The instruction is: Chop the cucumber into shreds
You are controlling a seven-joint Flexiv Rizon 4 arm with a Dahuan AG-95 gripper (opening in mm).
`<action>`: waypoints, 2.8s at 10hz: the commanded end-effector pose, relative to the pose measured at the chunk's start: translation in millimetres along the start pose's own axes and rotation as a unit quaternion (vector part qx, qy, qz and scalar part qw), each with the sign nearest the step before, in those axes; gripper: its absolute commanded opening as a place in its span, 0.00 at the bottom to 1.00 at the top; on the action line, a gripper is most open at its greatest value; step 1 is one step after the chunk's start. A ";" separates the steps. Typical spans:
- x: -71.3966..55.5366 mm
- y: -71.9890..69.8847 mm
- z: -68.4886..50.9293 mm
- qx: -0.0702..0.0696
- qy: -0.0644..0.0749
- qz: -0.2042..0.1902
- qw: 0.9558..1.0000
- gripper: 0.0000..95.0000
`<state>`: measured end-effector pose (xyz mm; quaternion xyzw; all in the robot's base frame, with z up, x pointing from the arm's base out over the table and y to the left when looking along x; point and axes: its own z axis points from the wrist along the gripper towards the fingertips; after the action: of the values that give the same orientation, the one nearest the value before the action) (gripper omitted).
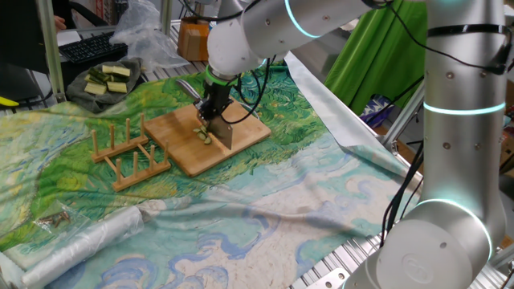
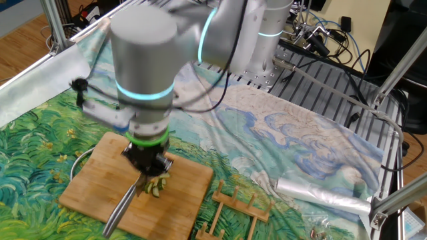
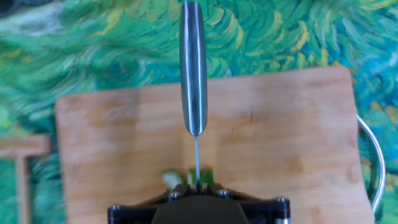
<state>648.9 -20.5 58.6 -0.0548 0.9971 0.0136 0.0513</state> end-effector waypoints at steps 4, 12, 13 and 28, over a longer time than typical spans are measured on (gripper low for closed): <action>-4.6 -5.7 -1.2 0.009 -0.002 -0.006 1.000 0.00; -3.0 -8.5 20.2 0.003 -0.009 -0.014 1.000 0.00; -2.2 -8.5 26.8 0.000 -0.008 -0.013 1.000 0.00; -4.2 -11.8 1.7 0.010 0.015 -0.003 1.000 0.00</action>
<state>654.4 -32.0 57.0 -0.0578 0.9977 0.0032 0.0358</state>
